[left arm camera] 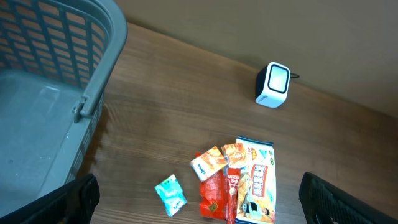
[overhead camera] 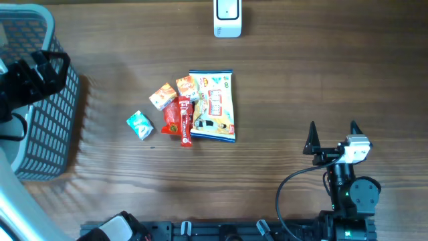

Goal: Scan the item barcode
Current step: 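Raise the left gripper and pull it back toward the basket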

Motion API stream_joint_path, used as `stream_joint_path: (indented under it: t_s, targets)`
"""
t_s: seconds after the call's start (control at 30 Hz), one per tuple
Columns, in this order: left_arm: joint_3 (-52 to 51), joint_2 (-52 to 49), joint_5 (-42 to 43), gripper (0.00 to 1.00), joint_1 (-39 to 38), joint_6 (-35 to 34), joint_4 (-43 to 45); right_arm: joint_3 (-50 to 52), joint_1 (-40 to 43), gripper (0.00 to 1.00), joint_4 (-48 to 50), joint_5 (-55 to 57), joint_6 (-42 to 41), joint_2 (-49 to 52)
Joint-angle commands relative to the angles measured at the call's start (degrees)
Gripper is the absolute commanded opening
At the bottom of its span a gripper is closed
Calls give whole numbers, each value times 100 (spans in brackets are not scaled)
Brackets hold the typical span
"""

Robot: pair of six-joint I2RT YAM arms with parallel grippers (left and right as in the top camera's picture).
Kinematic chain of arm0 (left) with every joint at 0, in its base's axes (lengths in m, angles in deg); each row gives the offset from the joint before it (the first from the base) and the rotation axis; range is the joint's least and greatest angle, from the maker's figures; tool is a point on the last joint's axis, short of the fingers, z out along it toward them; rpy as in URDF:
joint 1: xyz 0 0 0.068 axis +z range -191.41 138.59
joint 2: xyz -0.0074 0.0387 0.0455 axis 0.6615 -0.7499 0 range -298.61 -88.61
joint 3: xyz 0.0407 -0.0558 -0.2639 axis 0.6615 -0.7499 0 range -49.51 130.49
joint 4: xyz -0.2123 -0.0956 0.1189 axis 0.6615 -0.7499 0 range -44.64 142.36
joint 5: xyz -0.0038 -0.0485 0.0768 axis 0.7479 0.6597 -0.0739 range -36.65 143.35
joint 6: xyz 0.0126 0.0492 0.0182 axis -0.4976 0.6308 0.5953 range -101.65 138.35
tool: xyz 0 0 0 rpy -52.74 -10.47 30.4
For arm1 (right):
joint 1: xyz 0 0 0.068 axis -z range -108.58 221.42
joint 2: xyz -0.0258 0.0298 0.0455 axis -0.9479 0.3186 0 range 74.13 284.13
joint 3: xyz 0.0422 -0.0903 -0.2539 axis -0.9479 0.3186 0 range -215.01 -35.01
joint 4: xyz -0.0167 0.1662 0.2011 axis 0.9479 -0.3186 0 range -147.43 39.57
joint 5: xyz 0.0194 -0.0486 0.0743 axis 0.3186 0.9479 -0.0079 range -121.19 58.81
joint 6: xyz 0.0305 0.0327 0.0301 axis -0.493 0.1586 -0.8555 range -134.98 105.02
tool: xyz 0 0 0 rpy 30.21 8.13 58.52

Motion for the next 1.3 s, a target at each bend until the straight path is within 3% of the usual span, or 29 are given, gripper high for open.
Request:
stream_joint_path:
  t_s: [0.0, 0.3, 0.57, 0.67, 0.87, 0.97, 1.27]
  targets:
    - [48, -31, 66, 100, 26, -76, -63, 17, 24, 100, 17, -46, 59, -31]
    - [48, -31, 1403, 100, 15, -76, -223, 17, 24, 100, 17, -46, 61, -31]
    - [44, -74, 1941, 100, -267, -74, -518, 17, 24, 100, 17, -46, 59, -31]
    - [44, -120, 1342, 100, -636, -286, -719, 17, 24, 100, 17, -46, 61, -31]
    - [44, -131, -2129, 100, -1639, -2347, -756, 17, 24, 100, 17, -46, 57, -31]
    - [44, -131, -3077, 100, -2024, -2511, -745, 17, 24, 100, 17, -46, 61, -31]
    - [44, -166, -2962, 100, -2103, -2492, -752, 17, 24, 100, 17, -46, 57, -31]
